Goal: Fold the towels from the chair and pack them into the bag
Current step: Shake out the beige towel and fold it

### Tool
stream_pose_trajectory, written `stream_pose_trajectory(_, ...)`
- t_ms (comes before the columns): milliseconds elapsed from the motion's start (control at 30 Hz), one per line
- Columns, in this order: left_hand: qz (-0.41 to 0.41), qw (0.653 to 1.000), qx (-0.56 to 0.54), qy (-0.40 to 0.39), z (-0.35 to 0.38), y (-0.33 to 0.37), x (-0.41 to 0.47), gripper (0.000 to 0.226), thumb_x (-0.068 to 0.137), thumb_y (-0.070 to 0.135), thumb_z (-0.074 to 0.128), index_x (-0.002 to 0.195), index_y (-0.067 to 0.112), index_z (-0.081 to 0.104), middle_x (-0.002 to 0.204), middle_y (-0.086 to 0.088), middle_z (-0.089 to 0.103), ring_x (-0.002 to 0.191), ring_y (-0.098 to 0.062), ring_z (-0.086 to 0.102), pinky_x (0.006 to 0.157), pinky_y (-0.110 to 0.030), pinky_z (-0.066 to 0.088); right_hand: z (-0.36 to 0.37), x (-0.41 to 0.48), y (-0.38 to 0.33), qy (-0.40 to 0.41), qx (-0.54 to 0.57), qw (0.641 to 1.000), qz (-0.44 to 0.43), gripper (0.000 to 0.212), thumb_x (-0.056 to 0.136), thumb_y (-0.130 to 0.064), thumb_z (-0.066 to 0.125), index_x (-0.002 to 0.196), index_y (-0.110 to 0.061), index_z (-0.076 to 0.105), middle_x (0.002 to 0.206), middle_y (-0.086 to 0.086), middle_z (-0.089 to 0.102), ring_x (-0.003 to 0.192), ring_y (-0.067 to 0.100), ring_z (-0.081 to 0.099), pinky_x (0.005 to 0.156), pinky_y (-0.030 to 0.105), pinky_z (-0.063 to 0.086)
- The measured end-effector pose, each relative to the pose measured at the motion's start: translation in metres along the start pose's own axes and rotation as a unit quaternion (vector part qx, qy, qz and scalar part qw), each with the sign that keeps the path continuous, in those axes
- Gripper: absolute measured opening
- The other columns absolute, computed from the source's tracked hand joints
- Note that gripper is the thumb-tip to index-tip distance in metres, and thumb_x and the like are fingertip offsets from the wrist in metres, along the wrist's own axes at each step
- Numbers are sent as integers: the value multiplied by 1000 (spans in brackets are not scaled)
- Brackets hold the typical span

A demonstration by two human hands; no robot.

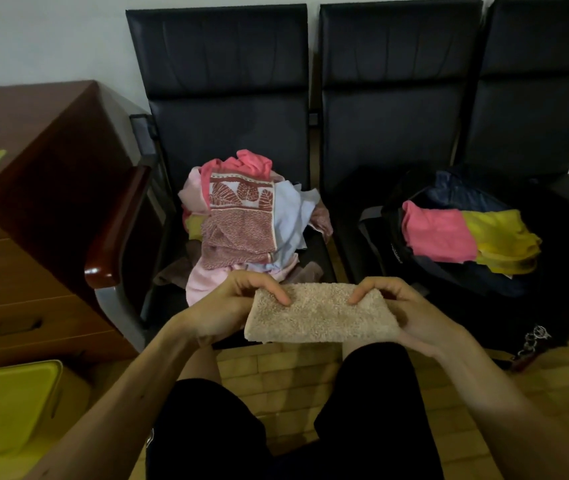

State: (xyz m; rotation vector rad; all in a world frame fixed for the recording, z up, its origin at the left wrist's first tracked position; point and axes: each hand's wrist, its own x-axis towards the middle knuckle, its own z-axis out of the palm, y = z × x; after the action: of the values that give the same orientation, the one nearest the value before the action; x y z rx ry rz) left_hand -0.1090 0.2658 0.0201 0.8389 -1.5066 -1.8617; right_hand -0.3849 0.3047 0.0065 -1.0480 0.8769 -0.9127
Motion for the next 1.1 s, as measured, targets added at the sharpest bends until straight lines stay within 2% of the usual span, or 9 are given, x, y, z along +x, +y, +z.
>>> stream_pose_trajectory(100, -3, 1000, 3, 9, 6, -3, 9, 28, 84, -6, 60, 85, 14, 80, 104, -15, 75, 99, -29, 72, 78, -31, 59, -15, -6, 8, -36, 79, 996, 22, 50, 64, -40, 83, 96, -4, 72, 110, 19, 65, 99, 34, 64, 75, 41, 56)
stream_pose_trajectory(233, -7, 998, 34, 49, 17, -15, 27, 27, 88, -6, 62, 93, 16, 77, 113, -17, 71, 104, -35, 69, 82, -36, 60, -25, -12, 16, -1, 90, 995, 38, 82, 64, -69, 77, 109, -1, 61, 122, 18, 61, 107, 31, 63, 76, 38, 57)
stream_pose_trajectory(433, -22, 996, 85, 34, 56, -22, 68, 36, 95, -14, 45, 103, 8, 73, 108, -5, 73, 95, -19, 71, 74, -24, 57, -59, -30, 22, 152, -90, 982, 62, 34, 82, -33, 77, 113, -27, 67, 115, 5, 65, 97, 14, 68, 81, 29, 55)
stream_pose_trajectory(533, -91, 995, -29, 30, 74, -25, 90, 40, 95, -9, 39, 97, 7, 75, 104, -11, 72, 83, -25, 68, 62, -28, 58, -84, -37, 26, 217, -92, 970, 63, 33, 85, -25, 75, 115, -31, 65, 112, 1, 68, 97, 9, 68, 73, 19, 52)
stream_pose_trajectory(700, -210, 969, -133, 6, 95, -50, 139, 43, 90, 17, 37, 90, 6, 78, 99, -13, 71, 89, -29, 62, 73, -38, 53, -129, -46, 47, 302, -85, 949, 40, 33, 85, -18, 75, 115, -21, 62, 109, 7, 69, 94, 14, 70, 70, 21, 53)
stream_pose_trajectory(833, -165, 982, 88, -13, 121, -90, 176, 14, 83, 23, 77, 92, 14, 71, 94, -4, 65, 88, -14, 62, 70, -23, 50, -167, -56, 66, 345, -139, 927, 46, 39, 85, -22, 76, 119, -21, 57, 106, 4, 68, 92, 13, 67, 63, 18, 51)
stream_pose_trajectory(933, -138, 956, 255, -48, 140, -107, 214, 36, 84, 17, 79, 114, 16, 59, 103, 6, 58, 89, -3, 58, 71, -14, 48, -205, -58, 70, 371, -192, 907, 47, 40, 83, -25, 77, 117, -26, 56, 100, 0, 68, 89, 13, 67, 63, 20, 50)
stream_pose_trajectory(1000, -141, 943, 300, -40, 152, -106, 248, 44, 84, 28, 79, 122, 23, 56, 107, 10, 58, 93, -4, 59, 71, -18, 52, -236, -55, 61, 389, -231, 891, 30, 39, 82, -23, 79, 112, -29, 55, 94, -5, 66, 85, 12, 65, 63, 18, 48)
stream_pose_trajectory(1100, -78, 924, 370, -63, 171, -105, 310, 17, 88, 33, 75, 96, 21, 66, 85, 9, 66, 76, -5, 63, 70, -34, 56, -286, -46, 34, 421, -273, 865, 18, 35, 84, -22, 76, 112, -28, 56, 96, -10, 63, 88, 4, 61, 67, 18, 47)
